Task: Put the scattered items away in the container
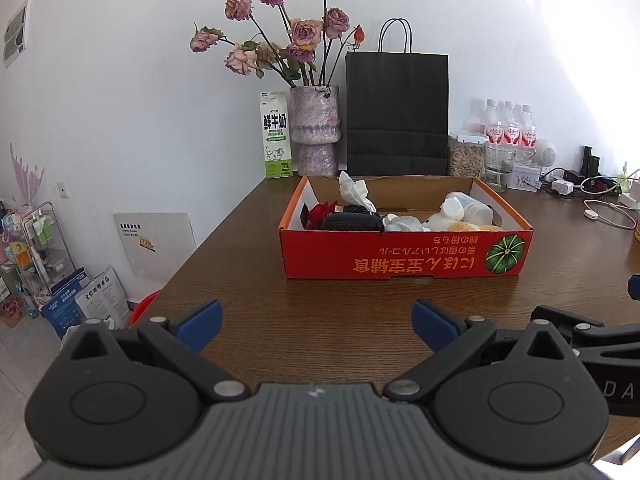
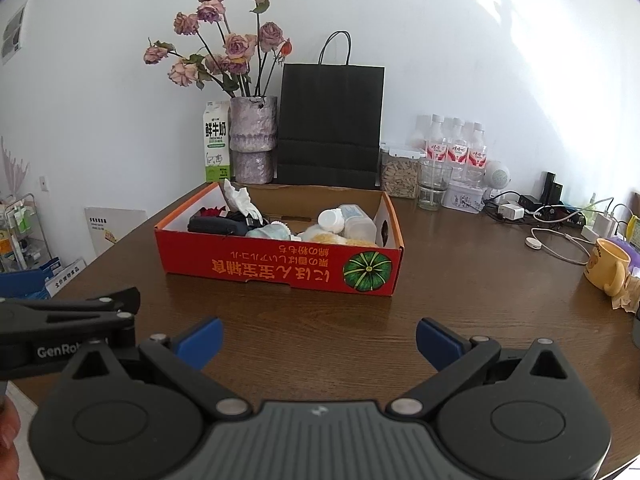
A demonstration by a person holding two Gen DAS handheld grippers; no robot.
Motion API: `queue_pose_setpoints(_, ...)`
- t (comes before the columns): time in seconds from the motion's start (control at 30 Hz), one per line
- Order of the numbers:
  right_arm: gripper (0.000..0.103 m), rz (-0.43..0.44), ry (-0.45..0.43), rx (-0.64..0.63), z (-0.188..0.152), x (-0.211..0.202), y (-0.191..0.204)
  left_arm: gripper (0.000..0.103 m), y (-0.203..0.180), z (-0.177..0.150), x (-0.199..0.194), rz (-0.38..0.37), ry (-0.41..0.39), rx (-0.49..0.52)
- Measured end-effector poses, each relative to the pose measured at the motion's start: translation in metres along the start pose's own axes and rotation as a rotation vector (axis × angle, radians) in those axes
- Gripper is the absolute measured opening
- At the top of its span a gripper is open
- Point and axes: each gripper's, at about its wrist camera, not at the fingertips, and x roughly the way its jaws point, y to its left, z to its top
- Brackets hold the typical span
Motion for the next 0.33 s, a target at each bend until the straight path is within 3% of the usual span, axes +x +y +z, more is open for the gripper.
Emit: queue_pose_setpoints(0.33,0.103,0.006,-0.006,0.005,0.0004,-0.0012,-0.0012,0.103,0.0006,0.0002,-0.0016,-0.006,-0.011,-0.009)
